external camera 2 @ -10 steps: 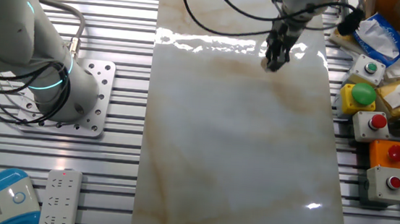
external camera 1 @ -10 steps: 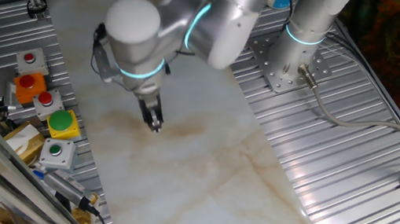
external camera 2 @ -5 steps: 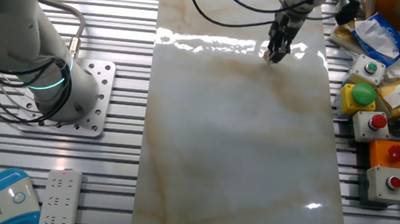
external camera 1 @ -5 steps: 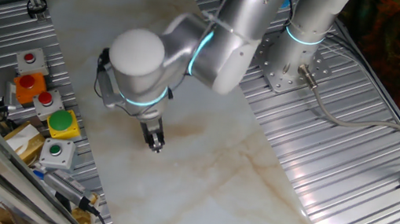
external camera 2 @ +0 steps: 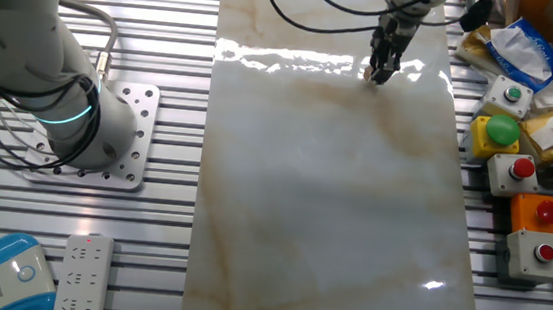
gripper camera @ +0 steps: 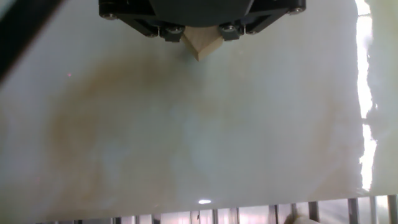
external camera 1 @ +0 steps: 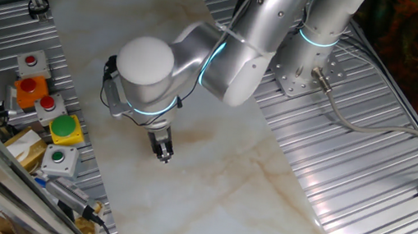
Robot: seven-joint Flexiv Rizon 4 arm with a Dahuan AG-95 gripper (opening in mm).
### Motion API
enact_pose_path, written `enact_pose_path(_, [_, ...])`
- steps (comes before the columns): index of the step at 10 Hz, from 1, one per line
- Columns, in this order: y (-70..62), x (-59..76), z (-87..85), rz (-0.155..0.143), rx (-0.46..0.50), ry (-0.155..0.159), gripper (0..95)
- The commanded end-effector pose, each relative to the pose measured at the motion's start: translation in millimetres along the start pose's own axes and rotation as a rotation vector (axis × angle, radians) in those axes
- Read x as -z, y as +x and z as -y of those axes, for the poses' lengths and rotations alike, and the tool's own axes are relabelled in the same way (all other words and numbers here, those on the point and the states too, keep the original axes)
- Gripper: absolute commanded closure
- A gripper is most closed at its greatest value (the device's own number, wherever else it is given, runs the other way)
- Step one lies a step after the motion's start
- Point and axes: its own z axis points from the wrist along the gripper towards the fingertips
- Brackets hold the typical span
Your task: Pick up the small block on the left and move it to the right
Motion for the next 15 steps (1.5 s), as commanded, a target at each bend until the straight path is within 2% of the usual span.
enact_pose_path(1, [-0.9, -2.9, -1.9, -0.001, -0.001, 0.002, 76.0])
enact_pose_path(6, [-0.5, -13.4, -10.1, 0.000, -0.015, 0.001, 76.0])
enact_pose_path(7, [1.0, -16.1, -10.4, 0.000, -0.014, -0.006, 57.0])
enact_pose_path(8, [2.3, -17.2, -9.2, 0.000, -0.018, -0.021, 57.0])
enact_pose_path(10, [3.2, -18.1, -8.3, 0.008, -0.022, -0.030, 19.0])
enact_pose_path(13, [4.8, -16.4, -8.8, 0.010, -0.018, -0.027, 19.0])
enact_pose_path(14, [8.2, -11.2, -8.3, 0.013, -0.016, -0.017, 19.0])
enact_pose_path(15, [11.9, -2.8, -2.9, 0.011, -0.004, -0.022, 19.0])
